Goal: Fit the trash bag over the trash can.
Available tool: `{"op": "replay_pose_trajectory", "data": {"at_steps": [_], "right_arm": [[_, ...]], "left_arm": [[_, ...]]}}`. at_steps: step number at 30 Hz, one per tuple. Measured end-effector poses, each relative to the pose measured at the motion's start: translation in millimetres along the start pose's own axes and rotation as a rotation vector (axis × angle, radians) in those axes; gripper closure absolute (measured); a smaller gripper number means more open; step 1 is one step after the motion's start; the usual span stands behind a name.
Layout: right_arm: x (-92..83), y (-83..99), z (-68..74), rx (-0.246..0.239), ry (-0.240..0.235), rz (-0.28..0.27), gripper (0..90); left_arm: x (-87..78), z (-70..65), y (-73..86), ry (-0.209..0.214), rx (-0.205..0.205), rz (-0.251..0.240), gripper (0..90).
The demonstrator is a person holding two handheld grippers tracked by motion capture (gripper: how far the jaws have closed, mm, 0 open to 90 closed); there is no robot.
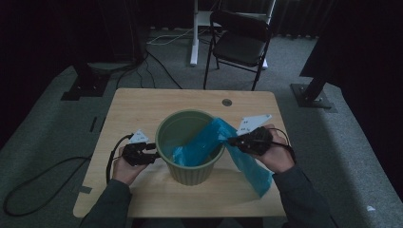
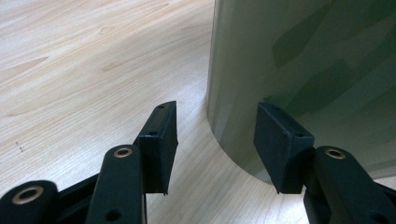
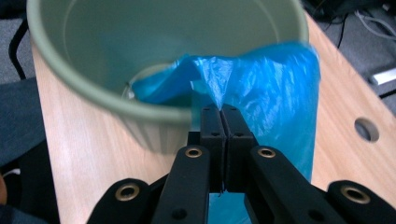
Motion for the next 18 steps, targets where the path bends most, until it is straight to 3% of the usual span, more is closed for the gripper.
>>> {"op": "replay_pose_trajectory", "data": {"at_steps": [9,18], "right_arm": [[12.6,-28.0,-10.0,-0.045,-0.018,-0.024,89.2],[32.0,-42.6,-16.8,-0.055,-0.079,-0.046,89.4]], "left_arm": [[-9.4,-1.4,-3.7,0.006,-0.003,-0.038,49.3],[-26.0,2.5,-7.1,0.002,-0.015,-0.082,50.4]]}}
Point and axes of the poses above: each handheld gripper's, and its own axes: x roughly forward along the jaws, y roughly out of its underside, z roughly to its left, the point moved 1 cm from there along x, roughly forward along the jaws, and after that the axes turned 10 degrees about -x, right-handed, at the moved point
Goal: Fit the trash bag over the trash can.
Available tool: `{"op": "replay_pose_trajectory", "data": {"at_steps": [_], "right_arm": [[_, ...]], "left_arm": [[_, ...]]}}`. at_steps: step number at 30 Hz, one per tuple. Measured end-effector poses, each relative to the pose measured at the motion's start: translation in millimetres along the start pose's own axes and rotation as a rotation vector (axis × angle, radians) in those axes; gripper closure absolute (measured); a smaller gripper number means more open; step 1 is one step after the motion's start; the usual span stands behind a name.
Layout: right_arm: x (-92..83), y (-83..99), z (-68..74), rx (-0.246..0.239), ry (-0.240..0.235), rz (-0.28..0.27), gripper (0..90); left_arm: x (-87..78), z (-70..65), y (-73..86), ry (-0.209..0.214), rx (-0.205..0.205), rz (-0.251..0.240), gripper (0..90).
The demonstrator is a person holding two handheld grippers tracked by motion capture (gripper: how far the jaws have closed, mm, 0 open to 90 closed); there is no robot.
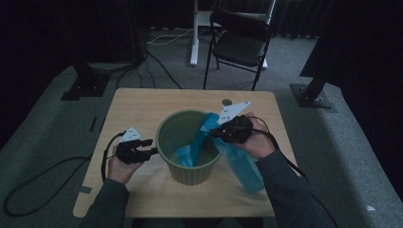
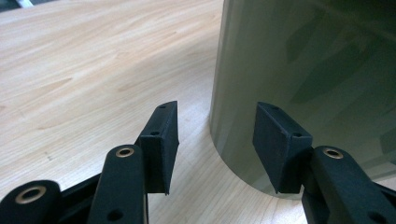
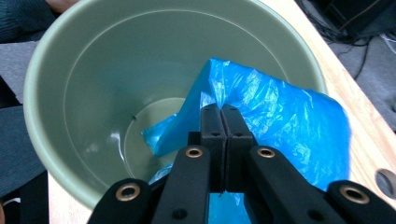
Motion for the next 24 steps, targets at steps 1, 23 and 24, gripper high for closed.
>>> {"op": "replay_pose_trajectory", "data": {"at_steps": [1,23,24], "right_arm": [[2.4,-1.0,-0.4,-0.004,-0.009,0.000,89.4],[33.5,-8.1,2.0,-0.028,-0.095,0.056,89.4],[33.3,-8.1,1.9,-0.027,-0.096,0.055,89.4]], "left_arm": [[-2.9,0.9,-0.7,0.002,-0.003,-0.007,50.5],[-46.5,5.5,-30.3,0.042,0.092,-0.055,57.3],[-48.6,5.8,-32.8,0.050,0.102,-0.054,57.3]]}}
Point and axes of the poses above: each handheld gripper's, and its own axes: x roughly forward along the jaws, y roughly out of its underside, z roughly to its left, the point moved 1 cm from there along x, roughly forward along the jaws, and after that the axes turned 10 degrees about -x, right-handed, at the moved point
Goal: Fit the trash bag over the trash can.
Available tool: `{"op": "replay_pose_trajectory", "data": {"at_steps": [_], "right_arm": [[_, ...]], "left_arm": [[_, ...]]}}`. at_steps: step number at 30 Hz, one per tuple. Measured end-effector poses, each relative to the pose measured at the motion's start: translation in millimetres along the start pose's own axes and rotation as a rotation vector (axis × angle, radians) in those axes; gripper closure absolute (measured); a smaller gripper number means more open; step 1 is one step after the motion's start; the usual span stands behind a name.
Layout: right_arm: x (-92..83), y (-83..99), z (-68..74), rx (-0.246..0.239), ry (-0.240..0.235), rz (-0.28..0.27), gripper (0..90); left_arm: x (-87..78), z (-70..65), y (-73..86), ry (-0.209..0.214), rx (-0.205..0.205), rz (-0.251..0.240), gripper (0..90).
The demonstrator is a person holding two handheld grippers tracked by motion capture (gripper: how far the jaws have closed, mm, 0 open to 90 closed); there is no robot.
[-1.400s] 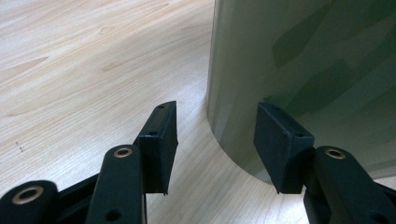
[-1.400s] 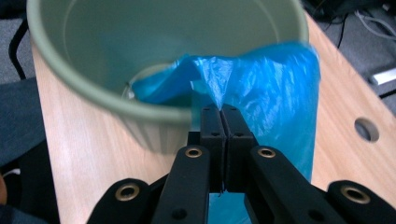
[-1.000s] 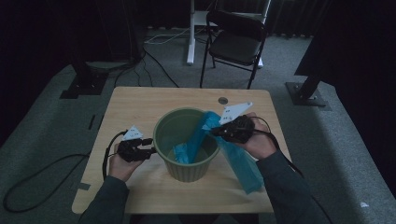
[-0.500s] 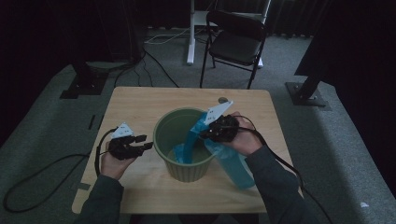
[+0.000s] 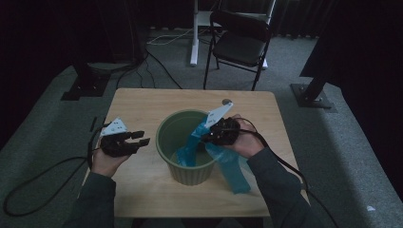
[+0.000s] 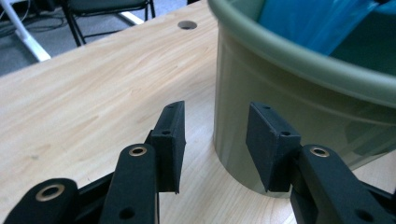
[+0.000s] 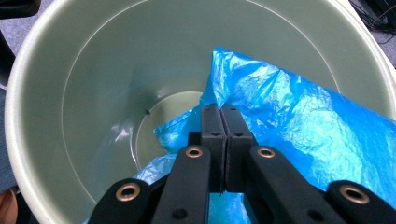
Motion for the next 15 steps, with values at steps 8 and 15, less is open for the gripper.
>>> {"op": "replay_pose_trajectory", "data": {"at_steps": [8,15], "right_arm": [[-2.1,0.5,-2.1,-0.003,-0.005,-0.007,89.4],[-2.5,0.6,-2.6,-0.004,-0.018,-0.013,89.4]], "left_arm": [[-6.2,-4.2,-21.2,0.064,0.079,0.021,55.7],[-6.5,-11.9,-36.9,0.096,0.145,0.015,55.1]]}}
Point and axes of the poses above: each handheld gripper's, and its own axes: x roughly forward along the jaws, y roughly out of its underside, z roughly to its left, the point moved 1 cm from there along x, roughly forward along the jaws, and after that the axes turned 10 degrees about -x, right-handed, at the moved point
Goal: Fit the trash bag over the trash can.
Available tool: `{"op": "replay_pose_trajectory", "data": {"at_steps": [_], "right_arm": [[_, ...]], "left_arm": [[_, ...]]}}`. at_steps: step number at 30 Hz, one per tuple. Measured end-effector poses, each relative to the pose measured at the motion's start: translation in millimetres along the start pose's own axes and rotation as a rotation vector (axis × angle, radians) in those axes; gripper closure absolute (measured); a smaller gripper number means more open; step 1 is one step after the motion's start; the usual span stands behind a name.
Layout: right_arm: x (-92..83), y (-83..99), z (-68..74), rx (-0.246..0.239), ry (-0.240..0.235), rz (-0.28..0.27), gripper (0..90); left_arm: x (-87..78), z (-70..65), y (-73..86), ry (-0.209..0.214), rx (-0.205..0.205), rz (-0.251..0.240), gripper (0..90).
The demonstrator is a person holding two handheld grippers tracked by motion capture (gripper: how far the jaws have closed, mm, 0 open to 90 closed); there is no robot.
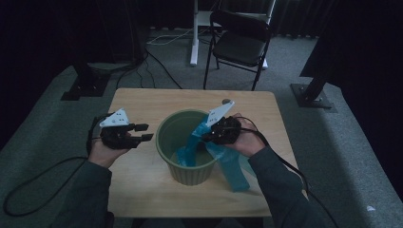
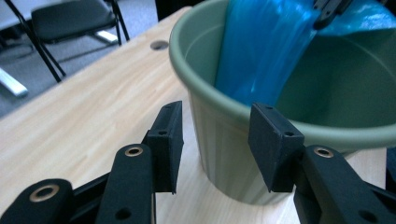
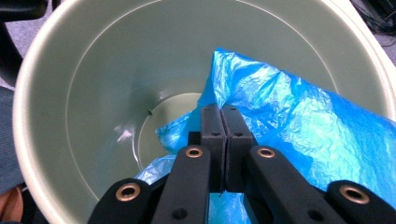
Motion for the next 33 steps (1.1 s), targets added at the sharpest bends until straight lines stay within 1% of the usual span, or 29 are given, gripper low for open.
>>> {"op": "replay_pose_trajectory", "data": {"at_steps": [3,6,12,18,23,25,28,30,33], "right_arm": [[0.2,0.0,-0.3,-0.005,-0.006,0.001,89.4],[-0.6,0.1,-2.0,0.000,-0.010,-0.005,89.4],[-1.1,-1.0,-4.6,0.005,-0.027,-0.020,89.4],[-1.0,-6.2,-4.9,-0.010,-0.027,-0.030,89.4],[1.7,-13.5,-4.2,-0.023,-0.034,-0.038,89.4],[2.3,-15.5,-4.4,-0.031,-0.043,-0.052,89.4],[2.8,-17.5,-4.3,-0.032,-0.044,-0.055,89.4],[2.3,-19.3,-4.2,-0.035,-0.046,-0.062,89.4],[1.1,-22.1,-3.3,-0.044,-0.051,-0.067,89.4]], "left_arm": [[1.4,-5.0,-8.8,0.014,0.026,-0.004,55.2],[5.7,-11.0,-18.1,0.026,0.057,0.012,55.4],[21.9,-21.5,-31.1,0.045,0.095,0.044,55.4],[37.6,-32.9,-39.5,0.057,0.140,0.088,55.4],[46.4,-42.1,-46.8,0.070,0.172,0.104,55.4],[50.2,-45.9,-49.2,0.071,0.188,0.116,55.4],[56.7,-50.5,-51.3,0.073,0.209,0.133,55.4],[60.6,-53.7,-52.2,0.070,0.226,0.143,57.0],[65.0,-58.0,-53.3,0.066,0.238,0.147,60.8]]}}
Point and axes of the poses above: each handheld gripper's, and its own axes: x roughly forward along the jaws, y roughly out of its underside, z roughly to its left, the point moved 1 cm from there along x, roughly forward along the jaws, and after that the axes turned 10 degrees about -x, right-handed, at the moved point
